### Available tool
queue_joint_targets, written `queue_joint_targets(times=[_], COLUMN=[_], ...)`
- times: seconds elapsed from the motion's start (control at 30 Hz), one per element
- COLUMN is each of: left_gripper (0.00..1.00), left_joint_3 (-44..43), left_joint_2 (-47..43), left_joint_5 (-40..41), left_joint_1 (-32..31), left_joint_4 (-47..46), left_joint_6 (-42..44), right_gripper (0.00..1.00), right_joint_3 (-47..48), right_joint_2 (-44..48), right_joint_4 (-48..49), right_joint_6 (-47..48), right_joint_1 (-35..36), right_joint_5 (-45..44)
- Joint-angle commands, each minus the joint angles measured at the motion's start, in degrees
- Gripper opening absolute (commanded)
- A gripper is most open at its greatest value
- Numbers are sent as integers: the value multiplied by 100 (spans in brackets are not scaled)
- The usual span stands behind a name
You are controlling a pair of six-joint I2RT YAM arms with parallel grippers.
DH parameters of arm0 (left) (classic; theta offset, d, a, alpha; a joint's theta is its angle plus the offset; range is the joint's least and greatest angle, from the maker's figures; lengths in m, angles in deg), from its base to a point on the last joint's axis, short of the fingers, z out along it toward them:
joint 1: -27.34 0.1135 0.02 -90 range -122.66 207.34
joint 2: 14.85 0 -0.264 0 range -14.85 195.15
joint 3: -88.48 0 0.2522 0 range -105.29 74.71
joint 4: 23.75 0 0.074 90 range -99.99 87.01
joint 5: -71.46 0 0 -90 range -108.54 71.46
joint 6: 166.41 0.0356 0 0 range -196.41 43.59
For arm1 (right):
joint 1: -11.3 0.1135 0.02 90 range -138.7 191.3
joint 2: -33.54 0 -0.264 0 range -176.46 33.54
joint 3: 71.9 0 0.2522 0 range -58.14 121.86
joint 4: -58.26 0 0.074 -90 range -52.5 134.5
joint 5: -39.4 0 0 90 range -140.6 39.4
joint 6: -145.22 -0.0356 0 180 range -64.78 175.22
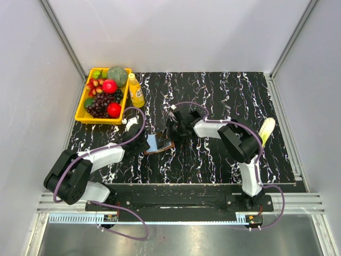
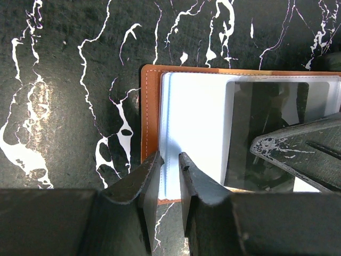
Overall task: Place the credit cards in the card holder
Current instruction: Insert the credit card into the card holder.
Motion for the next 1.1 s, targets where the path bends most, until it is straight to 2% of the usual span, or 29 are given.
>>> queue_joint_targets(times=[0.0, 0.13, 0.2, 0.27, 0.37, 0.43, 0.5, 0.57, 0.63, 0.8, 0.83, 0.9, 1.07], left_gripper=[26, 26, 25, 26, 26, 26, 26, 26, 26, 26, 26, 26, 26], left_joint_3=[165, 165, 156, 173, 147, 156, 138, 121, 130, 103, 103, 94, 86], left_joint_2=[54, 45, 27, 19, 19, 10, 10, 10, 1, 27, 36, 36, 71], left_joint_5=[20, 82, 108, 109, 100, 82, 82, 82, 100, 74, 65, 64, 30], left_joint_1=[18, 18, 18, 18, 18, 18, 18, 27, 18, 18, 18, 18, 18], left_joint_4=[398, 468, 504, 478, 504, 469, 486, 521, 521, 495, 486, 460, 451], left_joint_6=[65, 30, 13, -5, -5, 13, 30, 48, 57, 57, 57, 65, 83], right_gripper=[3, 1, 3, 12, 18, 21, 31, 33, 41, 43, 43, 36, 35], right_joint_3=[71, 88, -25, -174, -315, -202, -140, -122, -53, 405, 431, 501, 537], right_joint_2=[-222, -178, -99, -63, -72, -116, -73, 111, 287, 464, 481, 455, 358], right_joint_4=[178, 171, 126, 108, 12, -251, -541, -708, -971, -1737, -1772, -1877, -1992], right_joint_6=[-53, -115, -115, -150, -97, 122, 298, 429, 535, 1001, 1045, 1098, 1107], right_joint_1=[16, 34, 51, 113, 148, 148, 148, 157, 157, 174, 192, 183, 183], right_joint_5=[110, 400, 270, 50, -152, -389, -591, -767, -987, -1638, -1665, -1682, -1612])
